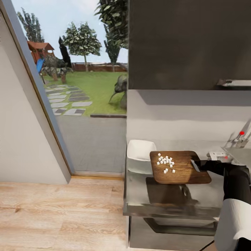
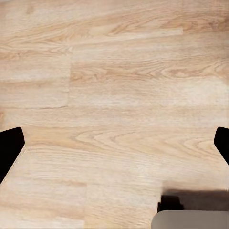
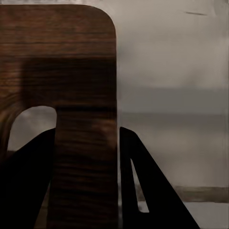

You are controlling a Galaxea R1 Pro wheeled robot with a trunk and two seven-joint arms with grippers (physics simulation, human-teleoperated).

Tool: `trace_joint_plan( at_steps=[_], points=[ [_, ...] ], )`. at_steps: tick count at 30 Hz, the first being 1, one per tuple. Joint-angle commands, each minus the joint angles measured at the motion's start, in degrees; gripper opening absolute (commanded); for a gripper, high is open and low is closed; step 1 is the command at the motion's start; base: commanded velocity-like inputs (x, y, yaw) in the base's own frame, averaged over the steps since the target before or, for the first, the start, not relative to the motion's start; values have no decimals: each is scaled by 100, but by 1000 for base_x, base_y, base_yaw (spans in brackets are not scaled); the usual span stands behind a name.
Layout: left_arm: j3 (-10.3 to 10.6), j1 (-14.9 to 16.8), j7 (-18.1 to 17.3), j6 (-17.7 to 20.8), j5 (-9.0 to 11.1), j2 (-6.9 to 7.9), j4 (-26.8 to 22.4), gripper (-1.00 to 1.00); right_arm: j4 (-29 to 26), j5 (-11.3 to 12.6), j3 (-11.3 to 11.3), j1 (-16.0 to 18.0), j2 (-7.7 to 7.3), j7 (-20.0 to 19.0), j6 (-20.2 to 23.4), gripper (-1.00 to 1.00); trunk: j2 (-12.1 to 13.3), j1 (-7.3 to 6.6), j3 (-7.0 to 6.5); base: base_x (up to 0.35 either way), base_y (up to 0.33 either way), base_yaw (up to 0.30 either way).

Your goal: In the kitchen, take the Vidalia onion out of the sink, dice it on the chopping board with the paring knife, put the diced onion into the bowl on the countertop, then place both the paring knife and the chopping board into the sink.

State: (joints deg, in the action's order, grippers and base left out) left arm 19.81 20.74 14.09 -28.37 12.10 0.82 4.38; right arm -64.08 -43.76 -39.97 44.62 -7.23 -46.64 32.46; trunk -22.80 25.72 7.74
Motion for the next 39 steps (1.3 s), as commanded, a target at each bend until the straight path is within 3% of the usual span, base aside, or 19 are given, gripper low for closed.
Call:
trace_joint_plan(
  at_steps=[1, 32, 39],
  points=[
    [49, 9, 6, -33, 40, -3, 19, 100, -8, -36, -11, 9, 2, -53, 19, -100, -12, 6, 5, 182, 149, 0],
    [49, 9, 6, -28, 41, 5, 19, 100, -8, -36, -11, 10, 2, -56, 15, -100, -12, 6, -211, 67, 5, 0],
    [49, 9, 6, -28, 44, 5, 19, 100, -8, -36, -3, 10, 2, -56, 15, -100, -12, 6, -259, 241, 0, 0]
  ],
)
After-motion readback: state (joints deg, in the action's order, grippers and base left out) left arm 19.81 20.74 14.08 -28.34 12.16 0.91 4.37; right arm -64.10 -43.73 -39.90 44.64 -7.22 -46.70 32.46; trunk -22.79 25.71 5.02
